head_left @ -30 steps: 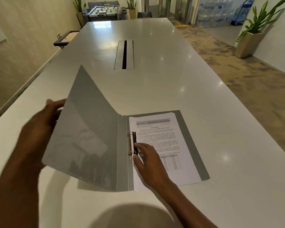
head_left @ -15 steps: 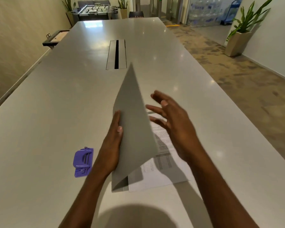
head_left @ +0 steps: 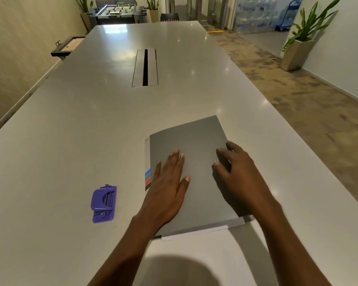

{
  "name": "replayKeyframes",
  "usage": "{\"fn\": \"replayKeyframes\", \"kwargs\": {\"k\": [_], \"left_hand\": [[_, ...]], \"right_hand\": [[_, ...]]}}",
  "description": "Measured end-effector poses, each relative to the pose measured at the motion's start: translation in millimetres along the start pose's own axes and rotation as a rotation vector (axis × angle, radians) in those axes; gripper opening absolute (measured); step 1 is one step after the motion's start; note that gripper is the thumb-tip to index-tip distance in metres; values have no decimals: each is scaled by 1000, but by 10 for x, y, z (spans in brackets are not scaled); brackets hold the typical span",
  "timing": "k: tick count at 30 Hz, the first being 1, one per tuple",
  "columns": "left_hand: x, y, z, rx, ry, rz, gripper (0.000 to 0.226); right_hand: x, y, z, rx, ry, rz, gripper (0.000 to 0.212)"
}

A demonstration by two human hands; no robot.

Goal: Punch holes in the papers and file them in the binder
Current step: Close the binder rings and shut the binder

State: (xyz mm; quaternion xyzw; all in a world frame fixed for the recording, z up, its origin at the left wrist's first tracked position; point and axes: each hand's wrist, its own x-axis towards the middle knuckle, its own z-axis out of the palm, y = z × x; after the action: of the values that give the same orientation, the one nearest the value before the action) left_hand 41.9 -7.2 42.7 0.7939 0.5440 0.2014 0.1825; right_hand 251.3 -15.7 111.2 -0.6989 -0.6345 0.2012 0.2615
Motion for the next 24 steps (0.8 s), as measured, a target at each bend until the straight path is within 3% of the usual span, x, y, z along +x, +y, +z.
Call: {"fn": "replayKeyframes", "kwargs": {"k": [12,19,24], "left_hand": [[23,234,310,347,-91,-167,65],[-65,165,436,438,-40,-127,71],[-128,113,505,436,-36,-78,71]], "right_hand": [[-164,561,762,-111,-49,2,50],[-288,380,1081,-111,-54,-155,56],[-318,426,1281,-238,-42,-189,65]]}}
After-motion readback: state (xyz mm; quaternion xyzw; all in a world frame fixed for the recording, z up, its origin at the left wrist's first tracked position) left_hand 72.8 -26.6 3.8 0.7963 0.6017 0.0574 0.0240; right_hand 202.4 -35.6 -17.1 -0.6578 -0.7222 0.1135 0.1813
